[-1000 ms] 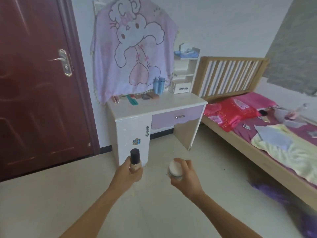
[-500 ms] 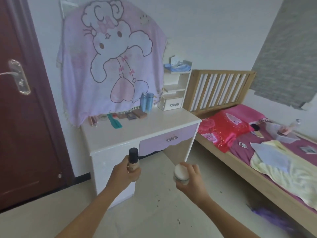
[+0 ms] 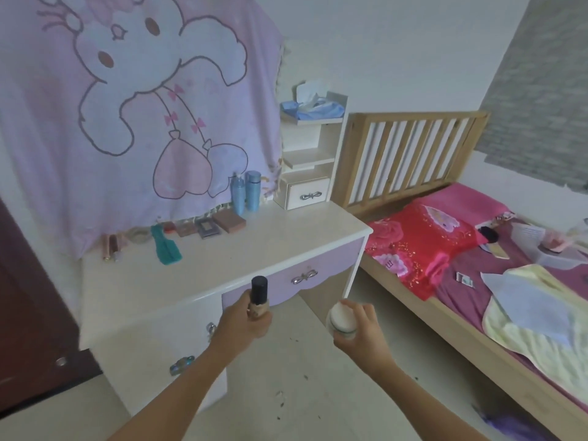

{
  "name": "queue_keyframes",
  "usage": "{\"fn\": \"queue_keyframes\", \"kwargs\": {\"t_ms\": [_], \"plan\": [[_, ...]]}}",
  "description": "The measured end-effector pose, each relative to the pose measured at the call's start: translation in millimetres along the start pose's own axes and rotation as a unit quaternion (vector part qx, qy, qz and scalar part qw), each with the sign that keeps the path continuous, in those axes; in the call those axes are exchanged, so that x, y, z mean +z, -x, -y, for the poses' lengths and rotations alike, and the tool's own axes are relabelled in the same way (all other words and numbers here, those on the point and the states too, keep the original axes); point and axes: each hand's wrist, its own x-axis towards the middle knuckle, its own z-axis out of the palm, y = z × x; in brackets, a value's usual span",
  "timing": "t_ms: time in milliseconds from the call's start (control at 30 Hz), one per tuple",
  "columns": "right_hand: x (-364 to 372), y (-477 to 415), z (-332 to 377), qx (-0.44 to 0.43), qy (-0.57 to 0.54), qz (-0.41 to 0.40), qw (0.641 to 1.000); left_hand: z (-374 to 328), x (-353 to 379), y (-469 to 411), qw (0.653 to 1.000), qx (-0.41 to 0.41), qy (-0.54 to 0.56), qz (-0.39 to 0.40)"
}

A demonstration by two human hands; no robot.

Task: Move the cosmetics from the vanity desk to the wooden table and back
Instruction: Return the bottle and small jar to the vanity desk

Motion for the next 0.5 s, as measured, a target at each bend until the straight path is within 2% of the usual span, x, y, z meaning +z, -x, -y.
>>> {"fn": "queue_keyframes", "kwargs": {"t_ms": [100,167,233,400,500], "plan": [[-9.7,-50.6,-15.2,-0.021,-0.002,0.011,1.000,-17.2,24.8,-46.7,0.999,0.041,-0.001,0.012],[-15.5,-83.6,-23.3,-0.049,-0.007,0.009,0.999,-24.4,39.1,-72.3,0.997,0.042,-0.048,-0.039],[-16.2,-113.4,-32.3,-0.047,-0.012,0.024,0.999,-21.3,48.0,-93.9,0.996,0.023,-0.039,-0.082],[6.7,-164.7,-48.5,-0.062,-0.014,0.053,0.997,6.2,52.8,-133.1,0.992,-0.037,-0.048,-0.107],[27.2,-201.1,-51.1,-0.070,-0.009,0.077,0.995,11.7,44.6,-171.9,0.988,-0.040,-0.093,-0.120]]}}
